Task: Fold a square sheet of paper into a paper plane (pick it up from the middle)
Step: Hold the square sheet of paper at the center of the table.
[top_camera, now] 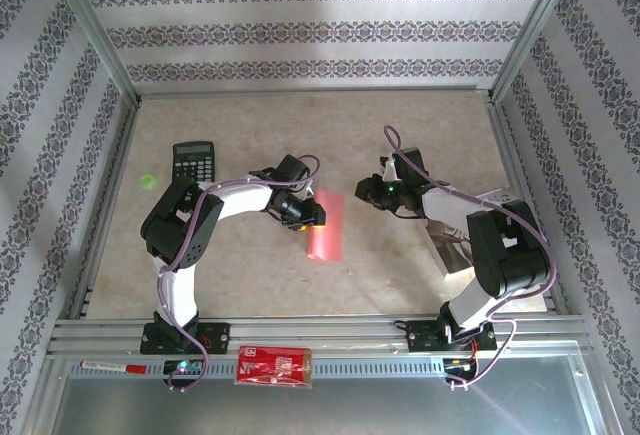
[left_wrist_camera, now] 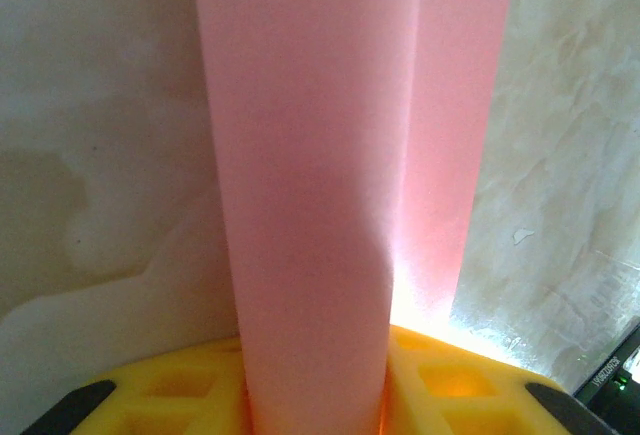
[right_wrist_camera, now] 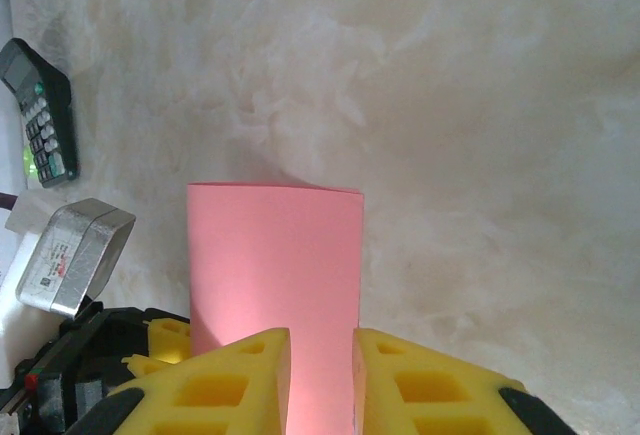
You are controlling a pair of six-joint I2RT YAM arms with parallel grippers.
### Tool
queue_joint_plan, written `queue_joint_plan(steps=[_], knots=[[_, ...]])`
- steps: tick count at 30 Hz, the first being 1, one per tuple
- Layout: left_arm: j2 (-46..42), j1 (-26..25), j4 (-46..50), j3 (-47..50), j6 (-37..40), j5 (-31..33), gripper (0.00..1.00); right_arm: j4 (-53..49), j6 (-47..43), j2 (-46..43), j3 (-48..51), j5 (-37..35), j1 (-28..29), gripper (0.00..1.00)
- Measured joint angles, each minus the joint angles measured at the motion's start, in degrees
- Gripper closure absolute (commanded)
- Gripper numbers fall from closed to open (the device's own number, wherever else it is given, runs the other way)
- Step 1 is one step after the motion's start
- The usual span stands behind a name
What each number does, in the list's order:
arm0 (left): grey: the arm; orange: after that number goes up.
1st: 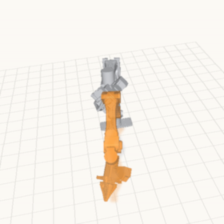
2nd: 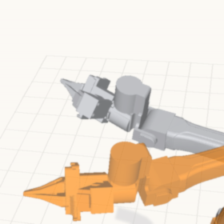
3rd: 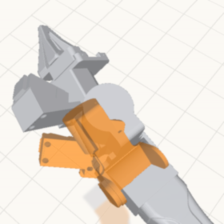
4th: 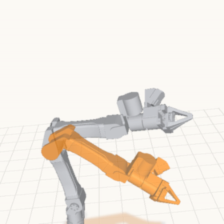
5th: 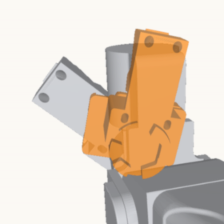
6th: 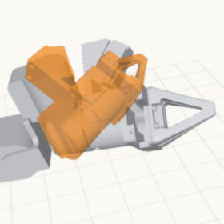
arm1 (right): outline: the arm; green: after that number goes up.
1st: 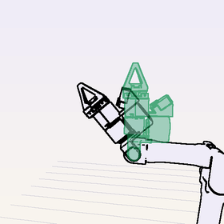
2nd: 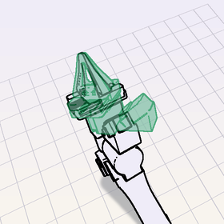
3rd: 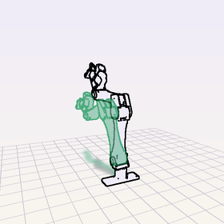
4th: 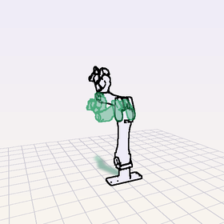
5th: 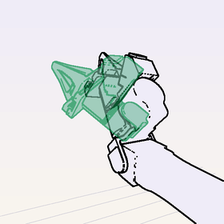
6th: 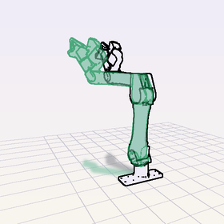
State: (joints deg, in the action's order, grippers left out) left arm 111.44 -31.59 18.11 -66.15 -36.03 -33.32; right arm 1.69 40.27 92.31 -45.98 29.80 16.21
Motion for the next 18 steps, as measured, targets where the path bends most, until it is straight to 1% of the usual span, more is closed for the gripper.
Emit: queue_joint_plan(steps=[18], knots=[[0.0,-0.3,0.0,0.0,-0.9,0.6,0.67,-0.2,0.0,0.0,0.5,0.0,0.0,0.77]])
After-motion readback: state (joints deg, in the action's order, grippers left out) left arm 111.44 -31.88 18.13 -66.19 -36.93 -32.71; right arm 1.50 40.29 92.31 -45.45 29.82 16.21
